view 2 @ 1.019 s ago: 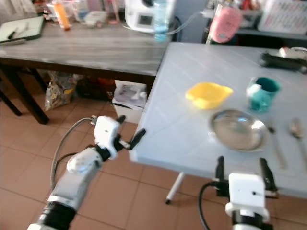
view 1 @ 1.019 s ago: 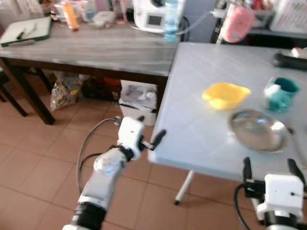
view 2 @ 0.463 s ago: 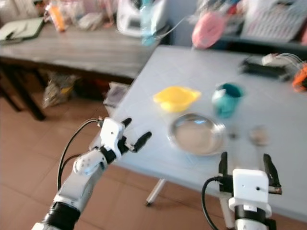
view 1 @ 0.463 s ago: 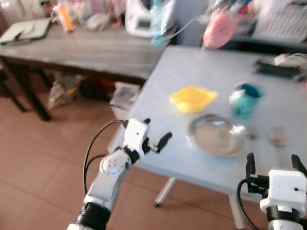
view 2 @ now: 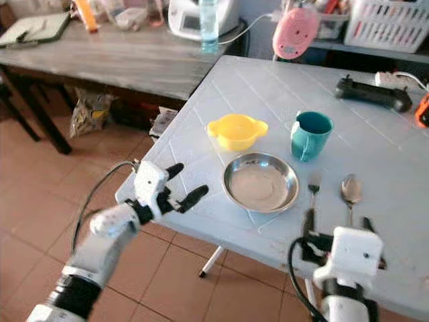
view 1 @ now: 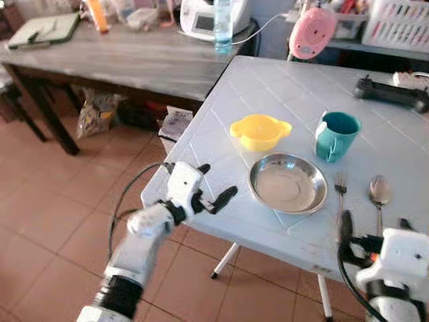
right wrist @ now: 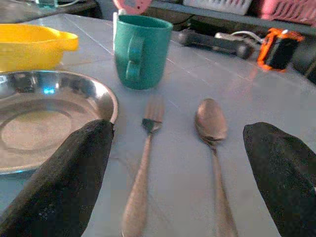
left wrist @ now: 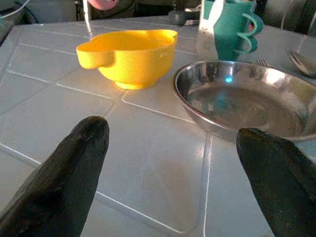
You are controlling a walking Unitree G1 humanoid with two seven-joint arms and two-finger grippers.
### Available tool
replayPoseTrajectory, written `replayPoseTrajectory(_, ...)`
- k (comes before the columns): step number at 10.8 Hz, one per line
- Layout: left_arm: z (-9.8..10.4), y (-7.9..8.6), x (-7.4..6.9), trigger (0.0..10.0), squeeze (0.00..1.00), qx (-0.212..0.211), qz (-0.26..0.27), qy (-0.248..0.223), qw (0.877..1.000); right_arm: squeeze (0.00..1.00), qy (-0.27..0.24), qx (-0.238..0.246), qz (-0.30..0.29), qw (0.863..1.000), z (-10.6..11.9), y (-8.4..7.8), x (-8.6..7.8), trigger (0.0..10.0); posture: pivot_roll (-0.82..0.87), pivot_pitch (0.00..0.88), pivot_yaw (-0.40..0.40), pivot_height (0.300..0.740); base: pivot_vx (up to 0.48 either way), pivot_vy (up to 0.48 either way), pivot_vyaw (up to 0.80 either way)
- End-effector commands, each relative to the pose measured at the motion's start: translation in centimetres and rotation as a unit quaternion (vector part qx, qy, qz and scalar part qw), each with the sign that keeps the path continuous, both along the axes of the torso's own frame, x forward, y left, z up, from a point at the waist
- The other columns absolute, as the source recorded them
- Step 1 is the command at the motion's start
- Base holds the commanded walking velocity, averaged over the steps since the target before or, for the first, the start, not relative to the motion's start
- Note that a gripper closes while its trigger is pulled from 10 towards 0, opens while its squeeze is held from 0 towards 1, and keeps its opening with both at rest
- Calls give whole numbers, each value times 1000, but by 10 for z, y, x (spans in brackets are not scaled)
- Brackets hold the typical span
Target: Setting the table
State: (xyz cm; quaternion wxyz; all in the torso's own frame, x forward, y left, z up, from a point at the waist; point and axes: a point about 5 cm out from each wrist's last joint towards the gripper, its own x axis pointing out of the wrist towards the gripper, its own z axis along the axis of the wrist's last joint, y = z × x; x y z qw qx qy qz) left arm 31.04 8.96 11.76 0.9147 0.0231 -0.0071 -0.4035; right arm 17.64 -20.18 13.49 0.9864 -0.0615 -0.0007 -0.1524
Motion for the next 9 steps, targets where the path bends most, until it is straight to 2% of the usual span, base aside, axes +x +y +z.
replayPoseTrajectory(1, 5, -3, 2, 10000, 0, 5, -17, -10, 1000, 0, 2, 6, 14, 1000, 2, 3, 1, 10000, -41, 89, 28, 740, 0, 0, 0)
replayPoseTrajectory(4, 3, -2, 2, 10000, 0, 0, -12, 3, 1000, 0, 3, -24, -4, 1000, 4, 2, 6, 10000, -42, 90, 23, 740, 0, 0, 0)
replayPoseTrajectory(5, 0, -1, 0, 10000, 0, 0, -22, 12, 1000, 0, -8, 0, 17, 1000, 9, 6, 9, 10000, -41, 91, 20, 740, 0, 0, 0)
replayPoseTrajectory(7, 2, 3, 3, 10000, 0, 4, -20, 12, 1000, 0, -19, -2, 12, 1000, 14, 4, 14, 10000, -35, 94, 16, 740, 0, 0, 0)
replayPoseTrajectory(8, 2, 4, 3, 10000, 0, 12, -25, 16, 999, 0, -10, -20, 3, 1000, 14, 3, 15, 10000, -34, 98, 14, 740, 0, 0, 0)
replayPoseTrajectory(9, 0, 5, 1, 10000, 0, 17, -39, 21, 999, 0, 4, -1, 12, 1000, 11, 4, 15, 10000, -34, 100, 13, 740, 0, 0, 0)
